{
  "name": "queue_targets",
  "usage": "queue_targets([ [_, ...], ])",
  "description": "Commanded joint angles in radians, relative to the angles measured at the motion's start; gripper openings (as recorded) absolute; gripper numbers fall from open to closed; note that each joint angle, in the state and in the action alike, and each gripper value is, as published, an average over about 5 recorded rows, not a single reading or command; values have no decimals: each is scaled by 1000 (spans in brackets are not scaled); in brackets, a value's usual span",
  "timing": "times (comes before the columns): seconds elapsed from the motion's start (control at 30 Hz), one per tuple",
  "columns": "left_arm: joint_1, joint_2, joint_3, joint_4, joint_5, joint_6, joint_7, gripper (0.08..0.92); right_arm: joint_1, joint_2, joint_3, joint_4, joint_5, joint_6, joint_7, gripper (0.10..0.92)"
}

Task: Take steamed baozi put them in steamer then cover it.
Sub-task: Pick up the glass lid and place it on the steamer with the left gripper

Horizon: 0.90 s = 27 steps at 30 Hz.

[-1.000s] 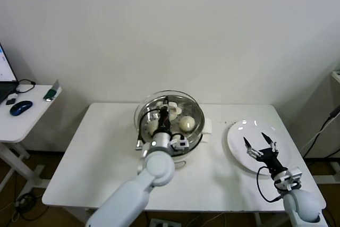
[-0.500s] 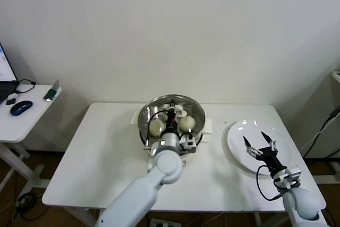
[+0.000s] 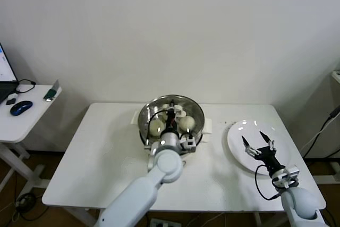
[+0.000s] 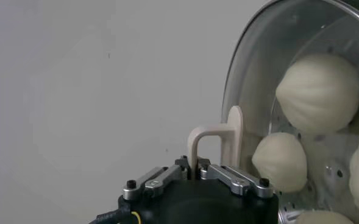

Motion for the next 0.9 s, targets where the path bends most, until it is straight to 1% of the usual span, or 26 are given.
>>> queue_targets([
  [0.03, 3, -3, 0, 7, 4, 49, 0, 150, 3, 4, 0, -1, -4, 1, -1, 823],
  [0.63, 9, 8, 1, -5, -3, 49, 5, 156, 10, 14, -1, -1, -16, -10, -2, 823],
  [0.73, 13, 20, 3, -32, -9, 49, 4, 208, 10, 12, 2, 2, -29, -27, 3, 823],
  [0.9, 44, 47, 1, -110, -34, 49, 12, 355, 11, 9, 7, 3, -35, -57, 11, 823],
])
